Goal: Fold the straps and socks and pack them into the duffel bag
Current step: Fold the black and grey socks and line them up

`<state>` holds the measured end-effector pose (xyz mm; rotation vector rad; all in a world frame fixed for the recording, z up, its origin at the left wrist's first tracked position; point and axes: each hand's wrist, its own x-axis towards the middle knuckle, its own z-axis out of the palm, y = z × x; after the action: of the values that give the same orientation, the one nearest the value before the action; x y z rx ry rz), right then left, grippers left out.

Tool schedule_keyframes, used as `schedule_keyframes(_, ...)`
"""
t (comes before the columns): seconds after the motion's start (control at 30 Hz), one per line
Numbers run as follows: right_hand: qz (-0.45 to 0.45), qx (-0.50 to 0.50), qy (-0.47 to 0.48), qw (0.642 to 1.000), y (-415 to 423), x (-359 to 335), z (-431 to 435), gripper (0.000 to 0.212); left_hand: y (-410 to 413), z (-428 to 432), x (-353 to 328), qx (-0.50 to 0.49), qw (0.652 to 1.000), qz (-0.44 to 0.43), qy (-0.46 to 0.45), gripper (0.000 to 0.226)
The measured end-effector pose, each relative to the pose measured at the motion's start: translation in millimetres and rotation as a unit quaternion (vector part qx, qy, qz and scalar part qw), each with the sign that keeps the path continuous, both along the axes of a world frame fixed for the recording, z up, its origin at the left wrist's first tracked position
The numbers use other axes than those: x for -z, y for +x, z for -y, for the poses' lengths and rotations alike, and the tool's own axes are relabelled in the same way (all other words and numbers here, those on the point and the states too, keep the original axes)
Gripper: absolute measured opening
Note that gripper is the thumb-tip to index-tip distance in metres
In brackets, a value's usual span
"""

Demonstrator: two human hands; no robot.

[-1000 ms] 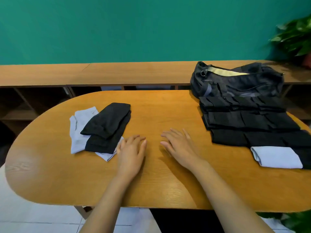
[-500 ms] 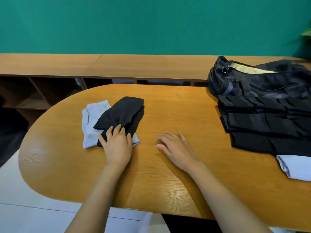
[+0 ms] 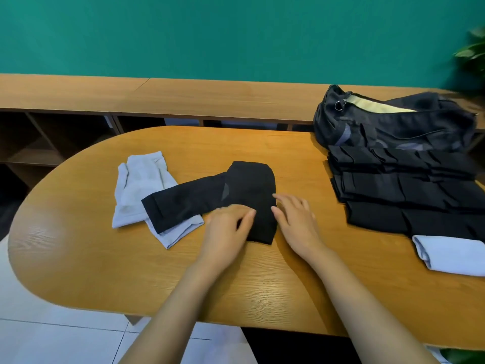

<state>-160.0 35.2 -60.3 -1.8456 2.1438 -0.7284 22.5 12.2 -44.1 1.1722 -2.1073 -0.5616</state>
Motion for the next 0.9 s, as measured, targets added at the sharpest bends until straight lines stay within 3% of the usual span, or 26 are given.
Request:
schedule_keyframes(0.07, -0.041, -0.049, 0.027, 0.998, 4, 2, 1, 0.045, 12, 12, 5, -0.084, 0.994, 0.060, -0.028, 0.033)
schedule_keyframes(0.17, -0.095, -0.111, 0.081, 0.986, 10, 8, 1, 0.048, 29, 30, 16, -0.136, 0.970, 0.196, 0.053, 0.047)
schedule_keyframes(0.37, -0.093, -0.068, 0.073, 0.991, -12, 11, -17, 0.048, 36, 50, 29, -0.189, 0.936, 0.282, 0.096, 0.059)
schedule_keyframes(0.6, -0.063, -0.072, 0.048, 0.994, -49, 11, -50, 0.043, 9, 51, 16, -0.174, 0.938, 0.276, 0.114, 0.060)
schedule_keyframes(0.77, -0.042, -0.053, 0.008, 0.998, -57, 8, -70, 0.047, -12, 1, 1, -0.005, 0.985, 0.148, 0.093, 0.045)
schedule_keyframes(0.9, -0.039, -0.061, 0.005, 0.997, -54, 9, -84, 0.055, -12, -31, 8, 0.078, 0.979, 0.158, 0.104, 0.049)
